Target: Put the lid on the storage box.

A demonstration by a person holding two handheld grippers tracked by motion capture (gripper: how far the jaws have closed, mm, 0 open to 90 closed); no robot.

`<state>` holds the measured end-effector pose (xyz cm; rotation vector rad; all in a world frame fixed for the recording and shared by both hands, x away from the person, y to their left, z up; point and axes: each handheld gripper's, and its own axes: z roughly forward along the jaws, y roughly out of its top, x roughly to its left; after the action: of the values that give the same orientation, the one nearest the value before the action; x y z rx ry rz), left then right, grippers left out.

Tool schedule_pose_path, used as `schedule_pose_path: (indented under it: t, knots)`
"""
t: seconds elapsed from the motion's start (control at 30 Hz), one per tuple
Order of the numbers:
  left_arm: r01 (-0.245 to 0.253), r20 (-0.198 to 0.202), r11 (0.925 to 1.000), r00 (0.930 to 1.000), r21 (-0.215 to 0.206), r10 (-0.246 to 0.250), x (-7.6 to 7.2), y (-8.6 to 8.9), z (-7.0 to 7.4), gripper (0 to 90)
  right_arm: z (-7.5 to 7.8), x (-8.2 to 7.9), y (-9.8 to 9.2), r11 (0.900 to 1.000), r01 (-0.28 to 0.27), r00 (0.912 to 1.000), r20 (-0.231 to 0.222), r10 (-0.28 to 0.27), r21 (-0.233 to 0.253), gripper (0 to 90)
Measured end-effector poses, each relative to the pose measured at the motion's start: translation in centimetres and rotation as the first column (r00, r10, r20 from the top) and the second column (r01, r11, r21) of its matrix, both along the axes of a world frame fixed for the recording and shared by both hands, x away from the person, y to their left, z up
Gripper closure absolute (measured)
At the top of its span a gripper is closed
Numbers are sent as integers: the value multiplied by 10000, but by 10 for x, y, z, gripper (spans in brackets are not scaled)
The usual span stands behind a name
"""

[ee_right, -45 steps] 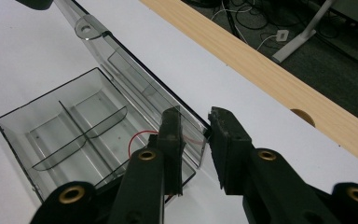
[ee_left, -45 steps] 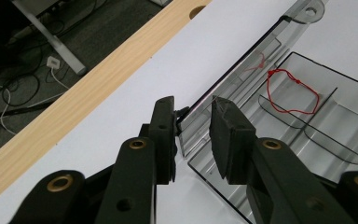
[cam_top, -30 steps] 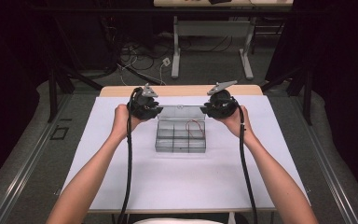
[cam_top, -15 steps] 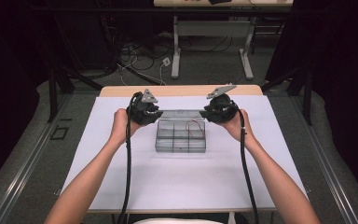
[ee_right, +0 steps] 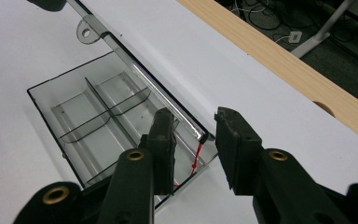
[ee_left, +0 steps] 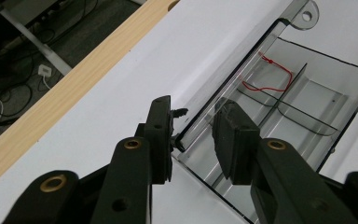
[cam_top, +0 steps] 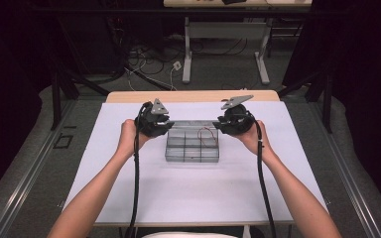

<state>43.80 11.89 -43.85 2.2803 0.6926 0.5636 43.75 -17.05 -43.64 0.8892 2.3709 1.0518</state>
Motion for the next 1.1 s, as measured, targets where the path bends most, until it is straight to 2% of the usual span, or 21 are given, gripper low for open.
schedule_pose_path:
  t: [0.13, 0.27, 0.3, 0.4, 0.53, 0.73, 0.8, 0.87, 1.1]
  knots:
    - [98, -18, 9998, 10000, 163, -98, -3, 0, -1, 674, -1, -2, 0, 10000, -33, 10000, -30, 33, -32, 682]
    - [-14, 6, 9997, 10000, 243, 14, -7, -2, -2, 663, -3, -6, -1, 10000, -74, 10000, -22, 74, -57, 681]
    - [-132, 35, 9998, 9999, 113, 132, -8, -3, -4, 663, -3, -6, -1, 10000, -74, 10000, -22, 74, -57, 681]
    - [-133, 92, 9998, 9999, 123, 132, -11, -4, -5, 653, -5, -9, -1, 9999, -89, 10000, -13, 89, -129, 679]
    - [-137, 117, 9995, 9998, 279, 134, -15, -4, -7, 647, -7, -12, 0, 9998, -90, 10000, 33, 91, -168, 675]
    - [-140, 302, 9999, 9994, 58, 138, -22, -4, -12, 618, -11, -18, -1, 9997, -175, 9998, 50, 176, -196, 668]
    - [-111, 170, 9999, 9998, 66, 110, -23, -3, -12, 610, -12, -20, -1, 9997, -177, 9998, 21, 178, -168, 668]
    - [-150, 234, 9999, 9996, 19, 149, -25, -4, -13, 606, -13, -21, -1, 9997, -175, 9998, -40, 174, -187, 668]
    - [-146, 19, 9999, 9999, -23, 146, -29, -2, -15, 571, -16, -26, -1, 9993, -226, 9997, -53, 224, -282, 663]
